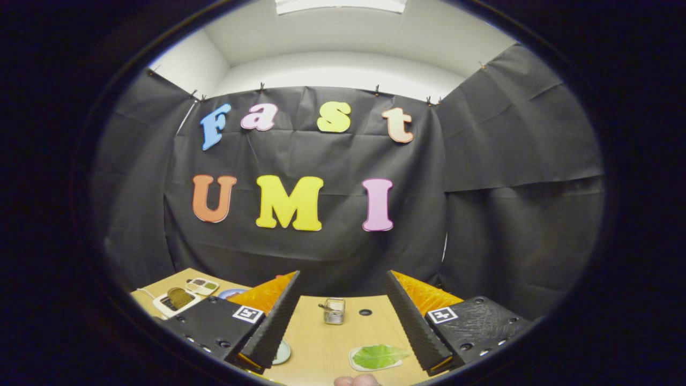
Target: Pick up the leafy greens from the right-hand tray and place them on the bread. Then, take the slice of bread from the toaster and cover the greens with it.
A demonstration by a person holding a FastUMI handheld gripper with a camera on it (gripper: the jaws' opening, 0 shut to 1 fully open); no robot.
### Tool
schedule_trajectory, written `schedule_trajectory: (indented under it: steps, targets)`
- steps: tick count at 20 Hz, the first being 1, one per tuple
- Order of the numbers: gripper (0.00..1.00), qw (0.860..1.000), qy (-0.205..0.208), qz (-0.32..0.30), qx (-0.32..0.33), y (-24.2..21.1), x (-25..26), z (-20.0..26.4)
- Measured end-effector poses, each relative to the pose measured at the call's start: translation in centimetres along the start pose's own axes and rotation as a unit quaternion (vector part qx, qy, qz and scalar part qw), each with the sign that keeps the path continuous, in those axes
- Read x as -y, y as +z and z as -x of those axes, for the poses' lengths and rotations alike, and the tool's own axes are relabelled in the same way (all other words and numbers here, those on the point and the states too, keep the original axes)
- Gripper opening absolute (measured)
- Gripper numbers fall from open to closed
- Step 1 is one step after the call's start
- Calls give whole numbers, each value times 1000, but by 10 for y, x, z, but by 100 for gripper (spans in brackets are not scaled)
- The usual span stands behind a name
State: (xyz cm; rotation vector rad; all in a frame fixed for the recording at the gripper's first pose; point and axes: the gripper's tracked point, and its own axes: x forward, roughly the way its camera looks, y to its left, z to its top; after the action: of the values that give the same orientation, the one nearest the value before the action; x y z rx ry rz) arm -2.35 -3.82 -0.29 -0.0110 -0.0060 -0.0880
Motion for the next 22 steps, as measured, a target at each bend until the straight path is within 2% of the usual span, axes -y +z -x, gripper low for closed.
schedule_trajectory:
  steps: [6, 12, 18, 22]
  targets:
    - [95, 1000, 4, 8, -1, -3, 20, -4]
    - [95, 1000, -9, 4, -14, -26, 76, -12]
    - [95, 998, -8, -10, -57, -97, 138, -36]
    - [95, 995, 6, -17, -102, -167, 170, -56]
